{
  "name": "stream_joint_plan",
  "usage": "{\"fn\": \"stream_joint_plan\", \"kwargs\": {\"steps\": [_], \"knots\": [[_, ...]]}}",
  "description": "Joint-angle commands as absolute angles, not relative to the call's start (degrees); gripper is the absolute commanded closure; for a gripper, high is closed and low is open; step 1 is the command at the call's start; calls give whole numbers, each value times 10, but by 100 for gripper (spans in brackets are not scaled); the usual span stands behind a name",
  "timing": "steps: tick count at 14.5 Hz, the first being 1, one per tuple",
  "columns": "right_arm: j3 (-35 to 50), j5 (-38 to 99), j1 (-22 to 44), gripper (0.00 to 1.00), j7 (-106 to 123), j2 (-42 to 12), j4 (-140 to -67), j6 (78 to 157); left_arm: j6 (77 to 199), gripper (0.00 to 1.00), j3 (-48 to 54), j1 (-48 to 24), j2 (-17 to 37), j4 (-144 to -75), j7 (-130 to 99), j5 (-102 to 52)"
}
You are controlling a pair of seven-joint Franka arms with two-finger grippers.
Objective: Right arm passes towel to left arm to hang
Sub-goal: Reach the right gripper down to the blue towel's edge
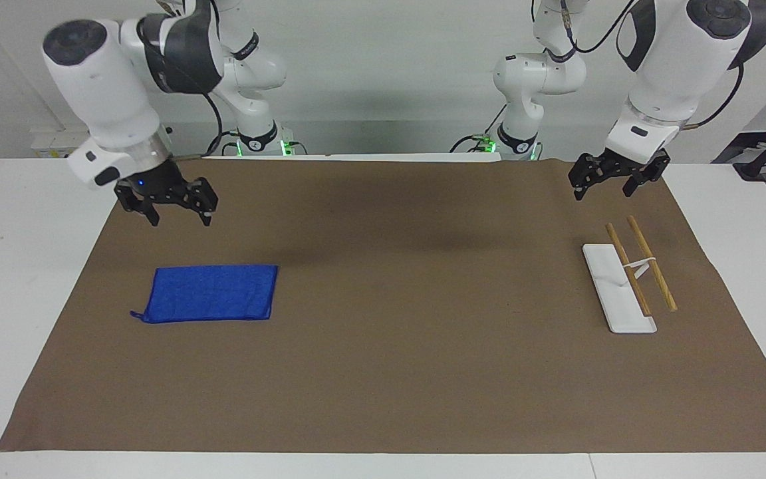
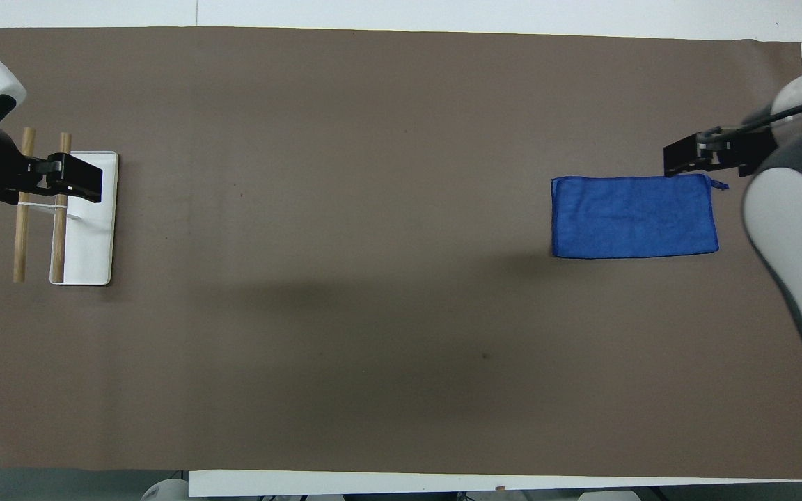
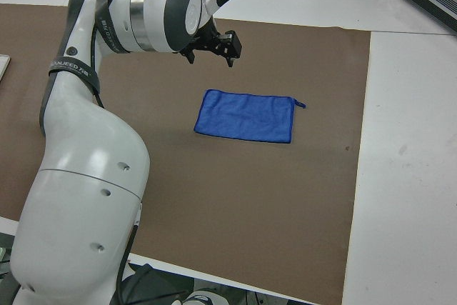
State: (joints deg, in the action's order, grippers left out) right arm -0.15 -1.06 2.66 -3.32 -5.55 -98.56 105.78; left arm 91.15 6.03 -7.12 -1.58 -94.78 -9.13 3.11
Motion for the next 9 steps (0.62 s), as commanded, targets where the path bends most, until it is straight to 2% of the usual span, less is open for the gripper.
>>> {"fn": "stream_joint_plan", "kwargs": {"steps": [1,3,9], "knots": [[-2,-5,14,0,-30,-83,-1027,1141,907,1,62,-70,-33,-963,-96,25],[-2,-4,9,0,-29,-111,-1031,1166,907,1,62,-70,-33,-963,-96,25],[-2,-4,-13,3,19,-149,-1127,1284,906,1,62,-71,-33,-963,-97,25]]}}
